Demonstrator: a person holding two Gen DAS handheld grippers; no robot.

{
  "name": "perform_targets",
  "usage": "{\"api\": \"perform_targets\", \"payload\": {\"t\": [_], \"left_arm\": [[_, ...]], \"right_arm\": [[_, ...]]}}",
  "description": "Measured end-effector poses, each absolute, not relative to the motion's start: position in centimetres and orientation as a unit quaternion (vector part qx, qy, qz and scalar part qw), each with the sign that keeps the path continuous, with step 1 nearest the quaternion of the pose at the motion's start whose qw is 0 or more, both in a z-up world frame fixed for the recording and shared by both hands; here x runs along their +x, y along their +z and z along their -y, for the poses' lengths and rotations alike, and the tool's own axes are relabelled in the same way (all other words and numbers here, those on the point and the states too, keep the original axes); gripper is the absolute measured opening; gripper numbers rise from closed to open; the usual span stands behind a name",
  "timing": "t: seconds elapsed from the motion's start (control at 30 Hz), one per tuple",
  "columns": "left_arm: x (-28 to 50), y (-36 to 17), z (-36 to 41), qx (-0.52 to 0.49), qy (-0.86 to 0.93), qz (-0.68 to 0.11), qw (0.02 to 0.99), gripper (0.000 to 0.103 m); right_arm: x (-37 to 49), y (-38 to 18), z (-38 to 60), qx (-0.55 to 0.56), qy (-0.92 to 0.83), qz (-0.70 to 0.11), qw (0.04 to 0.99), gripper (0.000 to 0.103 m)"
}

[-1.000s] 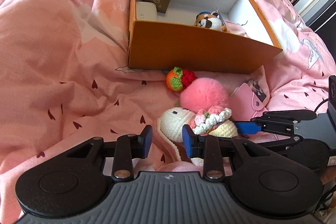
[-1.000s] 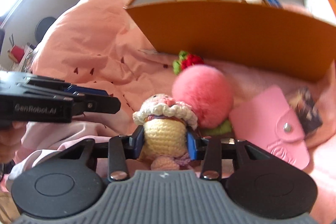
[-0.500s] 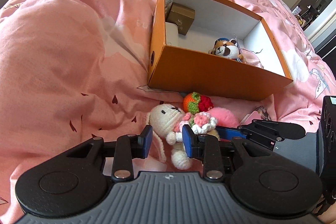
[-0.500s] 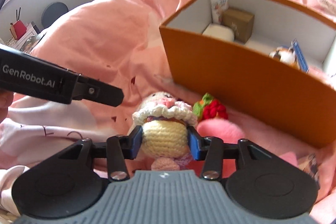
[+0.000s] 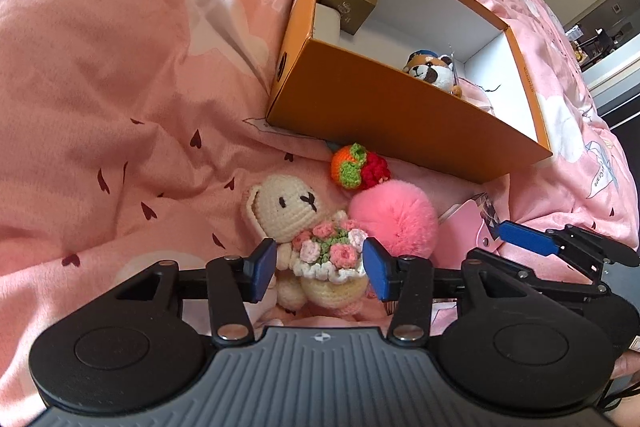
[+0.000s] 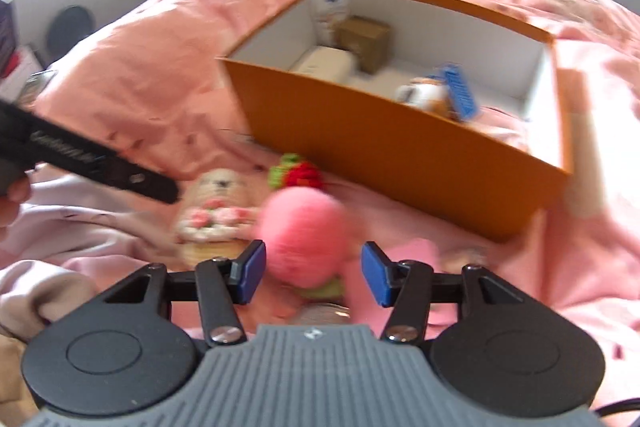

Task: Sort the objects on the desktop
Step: 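Grasp the crocheted bunny with the left tool while the right tool grasps the pink card wallet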

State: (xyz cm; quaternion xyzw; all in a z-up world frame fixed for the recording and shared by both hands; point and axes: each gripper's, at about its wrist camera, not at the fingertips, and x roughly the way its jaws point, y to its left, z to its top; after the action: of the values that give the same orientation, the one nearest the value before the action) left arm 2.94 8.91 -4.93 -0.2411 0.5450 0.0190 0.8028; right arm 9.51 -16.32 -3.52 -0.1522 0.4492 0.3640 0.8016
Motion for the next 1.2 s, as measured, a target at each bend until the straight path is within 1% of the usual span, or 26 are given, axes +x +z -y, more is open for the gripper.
{"api": "perform_targets", "payload": {"t": [0.23, 0.33, 0.43, 0.57, 0.7, 0.87, 0.97, 1.0, 1.03, 1.07, 1.1, 1.13, 1.2], "left_arm": [[3.8, -7.1, -8.5, -0.291, 0.041, -0.565, 0.771, 0.058], [4.3, -8.2, -8.1, -0.307, 0.046, -0.571, 0.76, 0.058], [4.7, -8.8, -7.5, -0.307, 0.057, -0.569, 0.761, 0.061], [5.3, -9.3, -6.9, -0.292, 0.066, -0.572, 0.763, 0.068], [5.9, -9.6, -5.7, -0.255, 0.063, -0.582, 0.77, 0.078], [6.2, -10.3, -5.1, -0.231, 0.066, -0.59, 0.771, 0.083], [6.4, -10.9, -5.2, -0.23, 0.065, -0.6, 0.763, 0.082], [6.4, -11.1, -5.2, -0.228, 0.067, -0.603, 0.761, 0.077], [6.4, -11.2, -5.2, -0.226, 0.069, -0.607, 0.759, 0.074], [6.4, -11.4, -5.3, -0.225, 0.072, -0.609, 0.757, 0.069], [6.3, -11.5, -5.4, -0.227, 0.072, -0.609, 0.757, 0.068], [6.2, -11.5, -5.4, -0.228, 0.071, -0.608, 0.757, 0.068], [6.1, -11.3, -5.5, -0.227, 0.07, -0.605, 0.76, 0.066]], "right_arm": [[10.6, -4.8, 17.8, -0.138, 0.333, -0.47, 0.806, 0.056], [10.2, -5.1, 17.3, -0.152, 0.344, -0.462, 0.803, 0.056], [9.9, -5.5, 16.7, -0.172, 0.355, -0.457, 0.797, 0.056], [10.2, -6.0, 16.8, -0.198, 0.349, -0.456, 0.795, 0.056], [11.4, -6.6, 17.9, -0.211, 0.319, -0.467, 0.797, 0.056], [13.4, -8.0, 19.3, -0.182, 0.314, -0.519, 0.774, 0.056], [14.4, -9.1, 19.8, -0.147, 0.317, -0.544, 0.763, 0.059], [14.7, -9.4, 19.8, -0.14, 0.319, -0.549, 0.76, 0.064], [14.8, -9.7, 19.8, -0.135, 0.319, -0.554, 0.757, 0.069], [14.9, -10.0, 19.8, -0.132, 0.321, -0.558, 0.754, 0.07], [14.8, -10.1, 19.7, -0.133, 0.323, -0.558, 0.753, 0.071], [14.7, -10.2, 19.6, -0.135, 0.324, -0.557, 0.752, 0.068], [14.5, -9.8, 19.7, -0.131, 0.332, -0.556, 0.751, 0.058]]}}
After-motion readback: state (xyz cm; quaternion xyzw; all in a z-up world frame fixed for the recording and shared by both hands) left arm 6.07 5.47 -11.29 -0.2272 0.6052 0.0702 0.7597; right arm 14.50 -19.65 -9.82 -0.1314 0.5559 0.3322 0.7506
